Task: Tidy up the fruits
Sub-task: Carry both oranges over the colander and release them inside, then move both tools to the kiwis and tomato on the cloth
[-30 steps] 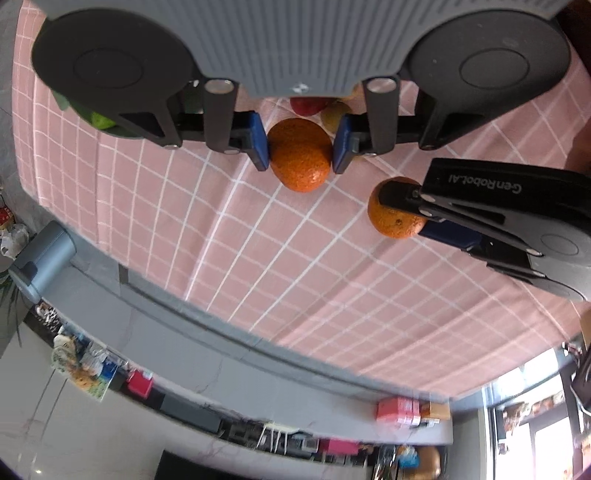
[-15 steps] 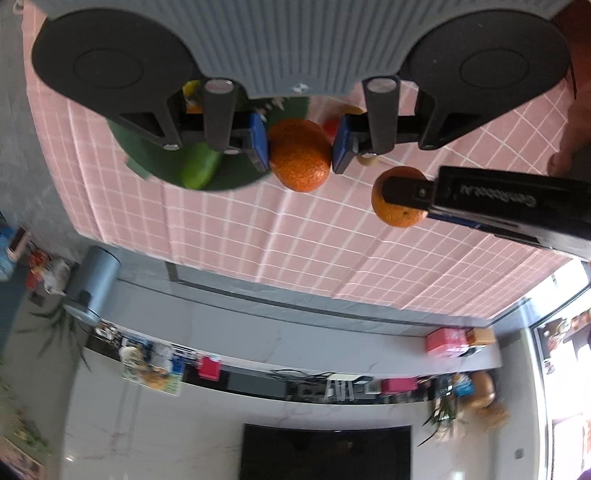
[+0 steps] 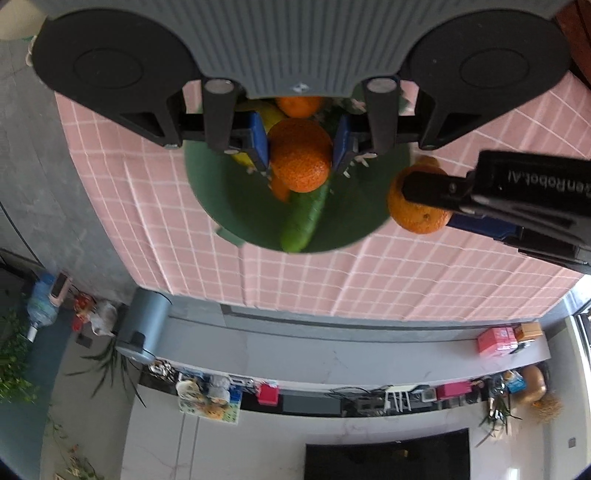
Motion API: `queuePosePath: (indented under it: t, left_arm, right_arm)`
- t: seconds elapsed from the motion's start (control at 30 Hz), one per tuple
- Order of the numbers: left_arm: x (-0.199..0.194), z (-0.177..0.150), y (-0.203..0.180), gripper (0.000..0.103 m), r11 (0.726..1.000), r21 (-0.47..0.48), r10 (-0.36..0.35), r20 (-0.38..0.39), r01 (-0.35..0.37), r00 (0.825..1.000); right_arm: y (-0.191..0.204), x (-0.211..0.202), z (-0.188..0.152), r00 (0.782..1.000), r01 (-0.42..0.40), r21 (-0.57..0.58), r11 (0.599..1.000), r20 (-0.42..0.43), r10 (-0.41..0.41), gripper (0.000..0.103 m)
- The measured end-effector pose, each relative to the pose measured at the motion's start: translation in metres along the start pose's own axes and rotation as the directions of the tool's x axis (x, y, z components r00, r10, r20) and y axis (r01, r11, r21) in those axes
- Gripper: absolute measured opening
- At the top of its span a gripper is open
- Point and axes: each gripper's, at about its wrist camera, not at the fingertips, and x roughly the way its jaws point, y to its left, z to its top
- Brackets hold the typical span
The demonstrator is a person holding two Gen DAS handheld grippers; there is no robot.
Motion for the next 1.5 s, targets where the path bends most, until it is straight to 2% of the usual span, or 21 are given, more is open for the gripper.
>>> queuePosePath:
  t: [0.2, 0.4, 0.57, 0.8, 1.07, 1.3, 1.5]
  left_arm:
    - [0.021, -0.010, -0.007, 0.047, 0.999, 0.039, -0.007, -0.055, 0.009, 0.998]
    - [0.037, -0.016, -0.006, 0.047, 0.999, 0.039, -0.005, -0.096, 0.009, 0.995]
    - [0.044, -0.017, -0.005, 0.047, 0.999, 0.046, -0.015, -0.109, 0.021, 0.994]
    - [0.047, -0.015, -0.006, 0.047, 0.999, 0.040, -0.022, -0.117, 0.027, 0.993]
    - [0.031, -0.011, -0.009, 0.050, 0.997, 0.065, -0.028, -0.066, 0.032, 0.997]
    - [0.005, -0.009, -0.006, 0.050, 0.997, 0.076, 0.000, -0.018, 0.001, 1.000]
    - [-0.020, -0.007, 0.003, 0.050, 0.996, 0.087, 0.035, 0.010, -0.036, 0.999]
  right_arm:
    - [-0.013, 0.012, -0.007, 0.999, 0.021, 0.019, 1.000, -0.028, -0.021, 0.034]
    - [-0.017, 0.027, -0.013, 0.998, 0.020, 0.017, 1.000, -0.058, -0.019, 0.034]
    - [-0.021, 0.039, -0.018, 0.995, 0.016, 0.027, 1.000, -0.095, -0.013, 0.034]
    - [-0.025, 0.040, -0.020, 0.995, 0.006, 0.039, 0.999, -0.103, -0.002, 0.035]
    - [-0.022, 0.030, -0.015, 0.997, 0.036, 0.024, 0.999, -0.070, -0.035, 0.042]
    - [-0.019, 0.013, -0.008, 0.998, 0.059, 0.030, 0.998, -0.021, -0.059, 0.051]
    - [-0.004, 0.003, -0.001, 1.000, -0.006, 0.030, 1.000, 0.005, 0.006, 0.051]
